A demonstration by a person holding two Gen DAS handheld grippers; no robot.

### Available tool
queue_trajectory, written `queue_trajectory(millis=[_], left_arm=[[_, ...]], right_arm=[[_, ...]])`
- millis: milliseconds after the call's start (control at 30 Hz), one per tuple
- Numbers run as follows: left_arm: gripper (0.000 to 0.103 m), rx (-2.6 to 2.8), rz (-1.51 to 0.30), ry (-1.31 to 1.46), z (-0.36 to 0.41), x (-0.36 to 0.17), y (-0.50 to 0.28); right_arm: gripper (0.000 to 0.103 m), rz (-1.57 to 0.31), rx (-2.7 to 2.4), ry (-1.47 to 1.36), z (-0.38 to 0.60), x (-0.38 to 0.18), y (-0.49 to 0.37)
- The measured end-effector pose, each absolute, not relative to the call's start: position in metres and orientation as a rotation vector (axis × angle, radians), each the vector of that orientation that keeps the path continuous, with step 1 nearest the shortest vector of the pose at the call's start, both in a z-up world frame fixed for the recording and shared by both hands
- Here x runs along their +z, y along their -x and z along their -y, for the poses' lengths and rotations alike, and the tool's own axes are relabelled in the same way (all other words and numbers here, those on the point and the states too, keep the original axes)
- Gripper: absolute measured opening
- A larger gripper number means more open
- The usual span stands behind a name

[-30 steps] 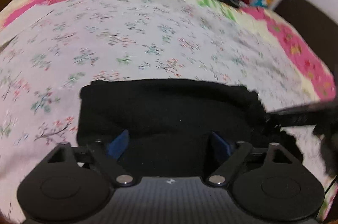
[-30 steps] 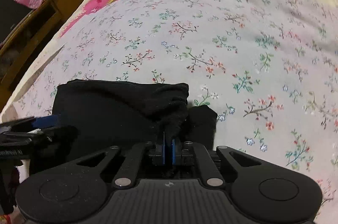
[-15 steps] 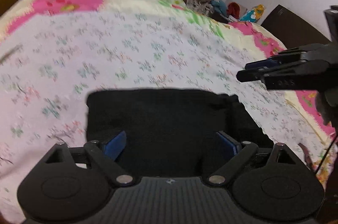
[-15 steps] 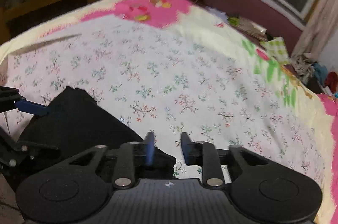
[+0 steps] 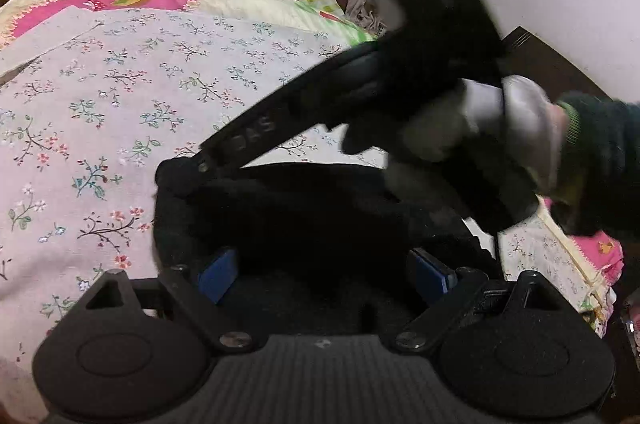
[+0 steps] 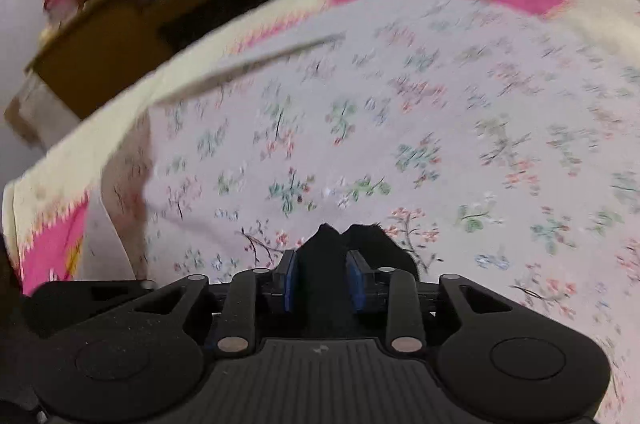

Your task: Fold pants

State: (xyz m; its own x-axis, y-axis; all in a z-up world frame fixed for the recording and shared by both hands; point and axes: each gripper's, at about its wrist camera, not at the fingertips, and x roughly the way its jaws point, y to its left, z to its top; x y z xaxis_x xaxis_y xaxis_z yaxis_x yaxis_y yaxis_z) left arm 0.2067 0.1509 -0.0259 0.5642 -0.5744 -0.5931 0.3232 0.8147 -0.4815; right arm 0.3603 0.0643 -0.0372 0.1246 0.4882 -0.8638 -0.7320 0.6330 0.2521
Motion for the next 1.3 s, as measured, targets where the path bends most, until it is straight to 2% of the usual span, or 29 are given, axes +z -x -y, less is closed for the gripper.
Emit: queue_trajectory(millis=[33,100,267,400,433,467,533,667,767,833,900,1000,1100,1200,1300], left_arm=[[0.098,-0.544,-0.813,0.344,-0.151,-0.027,-0.207],[0.098,-0.552,-0.818,0.357,-0.152,-0.028,-0.209],[0.098,-0.564,-0.824,0.381,-0.157,-0.029,-0.212],[0.098,-0.574,-0.829,0.382,-0.159,-0.027,-0.210],[0.098,-0.575,-0.830,0.379,-0.160,-0.027,-0.210],[0.098,-0.577,-0.830,0.374,-0.160,-0.026,-0.210],[0.098,-0.579,-0.832,0.366,-0.160,-0.025,-0.210],[0.098,-0.577,-0.834,0.372,-0.161,-0.025,-0.214],[0.098,-0.576,-0.837,0.380,-0.161,-0.026,-0.215],[0.098,-0.578,-0.835,0.388,-0.162,-0.025,-0.217],[0.098,-0.582,-0.831,0.387,-0.163,-0.024,-0.220],[0.098,-0.586,-0.825,0.381,-0.164,-0.025,-0.221],[0.098,-0.570,-0.849,0.413,-0.165,-0.034,-0.220],[0.098,-0.566,-0.843,0.376,-0.160,-0.034,-0.217],[0.099,-0.572,-0.845,0.324,-0.152,-0.030,-0.215]], right_arm=[[0.019,-1.154,0.920,0.263,-0.065,-0.040,-0.366],[0.000,-1.182,0.917,0.281,-0.065,-0.040,-0.373],[0.000,-1.159,0.784,0.438,-0.057,-0.047,-0.389],[0.000,-1.152,0.941,0.274,-0.049,-0.023,-0.388],[0.003,-1.167,0.980,0.273,-0.053,-0.020,-0.384],[0.014,-1.182,1.011,0.285,-0.058,-0.019,-0.381],[0.022,-1.196,1.044,0.355,-0.068,-0.024,-0.377],[0.026,-1.273,1.074,0.389,-0.084,-0.042,-0.383],[0.005,-1.336,1.055,0.346,-0.087,-0.049,-0.386],[0.000,-1.346,1.034,0.320,-0.083,-0.046,-0.391],[0.000,-1.332,0.958,0.301,-0.073,-0.049,-0.401],[0.000,-1.146,0.726,0.459,-0.061,-0.051,-0.416],[0.000,-1.195,0.719,0.231,-0.040,-0.049,-0.427],[0.000,-1.182,0.839,0.220,-0.052,-0.033,-0.398],[0.000,-1.218,0.836,0.288,-0.064,-0.047,-0.387]])
